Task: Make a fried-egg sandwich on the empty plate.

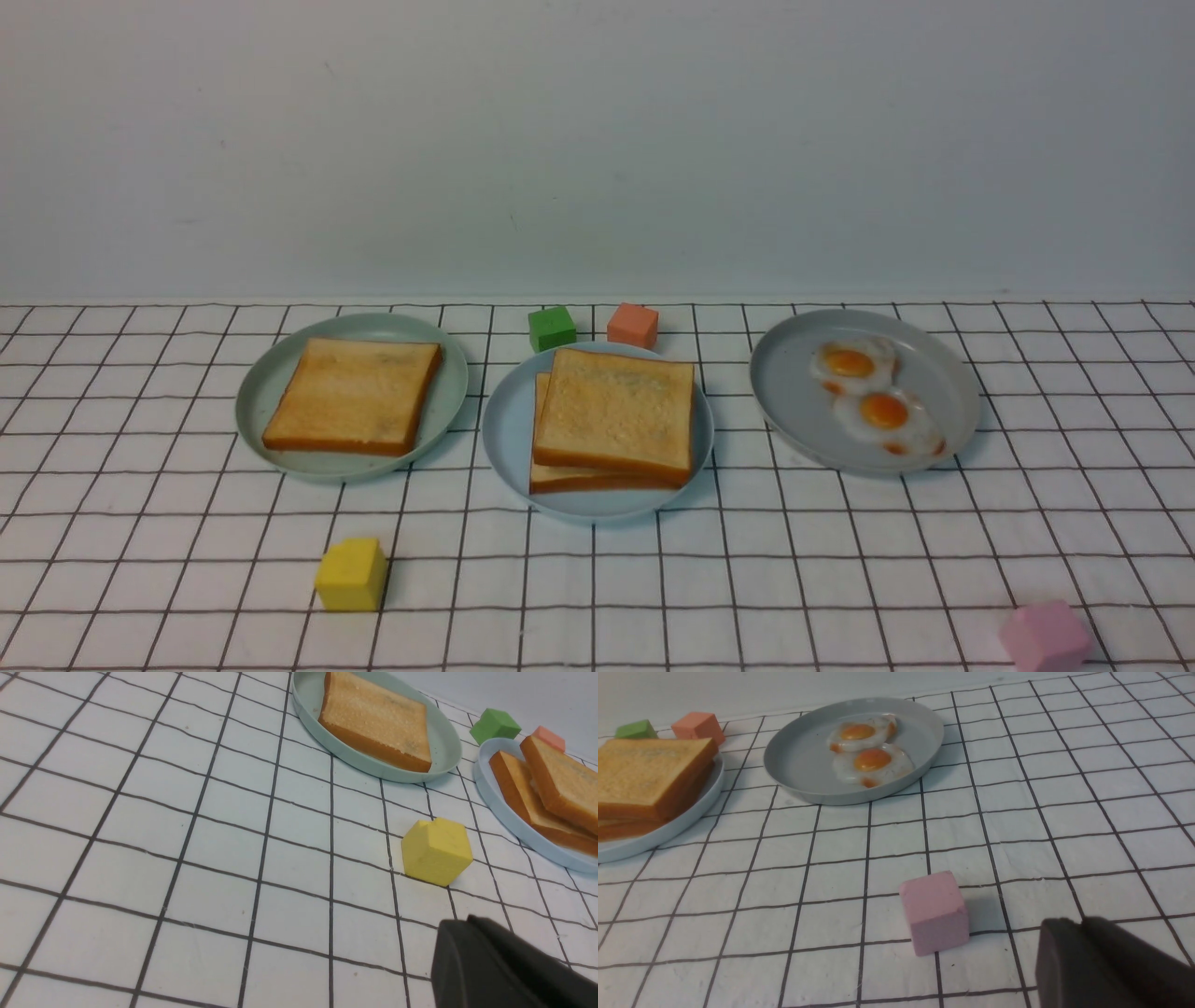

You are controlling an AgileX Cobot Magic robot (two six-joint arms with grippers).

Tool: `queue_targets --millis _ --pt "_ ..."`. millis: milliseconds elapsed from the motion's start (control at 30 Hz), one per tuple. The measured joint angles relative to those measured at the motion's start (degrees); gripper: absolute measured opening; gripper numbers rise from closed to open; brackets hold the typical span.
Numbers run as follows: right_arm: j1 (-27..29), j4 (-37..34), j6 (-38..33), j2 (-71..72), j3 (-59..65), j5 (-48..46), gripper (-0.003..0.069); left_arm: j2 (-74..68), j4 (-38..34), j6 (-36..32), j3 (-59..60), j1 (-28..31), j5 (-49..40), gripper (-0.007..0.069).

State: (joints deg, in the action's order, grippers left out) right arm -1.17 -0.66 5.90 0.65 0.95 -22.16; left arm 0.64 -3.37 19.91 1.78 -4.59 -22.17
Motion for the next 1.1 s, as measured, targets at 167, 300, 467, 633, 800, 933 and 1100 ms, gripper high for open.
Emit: queue_targets --millis 167,300,467,633,800,933,1100 --pt "0.00 0.00 0.00 0.00 0.00 0.00 0.0077 0.00 0.00 0.00 0.00 0.00 0.00 -0.0011" --pt "0.00 0.00 0.00 0.00 0.00 0.00 0.0085 0.00 0.00 0.00 0.00 0.00 0.00 -0.0010" --pt "0.00 0.00 0.00 0.00 0.00 0.00 0.0091 0.00 0.00 0.00 0.00 0.00 0.00 -0.0008" --pt "0.00 0.00 0.00 0.00 0.00 0.00 0.0099 0.00 0.00 0.00 0.00 0.00 0.00 -0.0002" --pt "0.00 0.00 0.00 0.00 0.00 0.00 0.0104 0.00 0.00 0.00 0.00 0.00 0.00 0.0000" --pt "0.00 0.00 0.00 0.00 0.00 0.00 0.0111 0.00 0.00 0.00 0.00 0.00 0.00 0.0001" --pt "0.00 0.00 0.00 0.00 0.00 0.00 0.0115 0.00 0.00 0.00 0.00 0.00 0.05 0.0001"
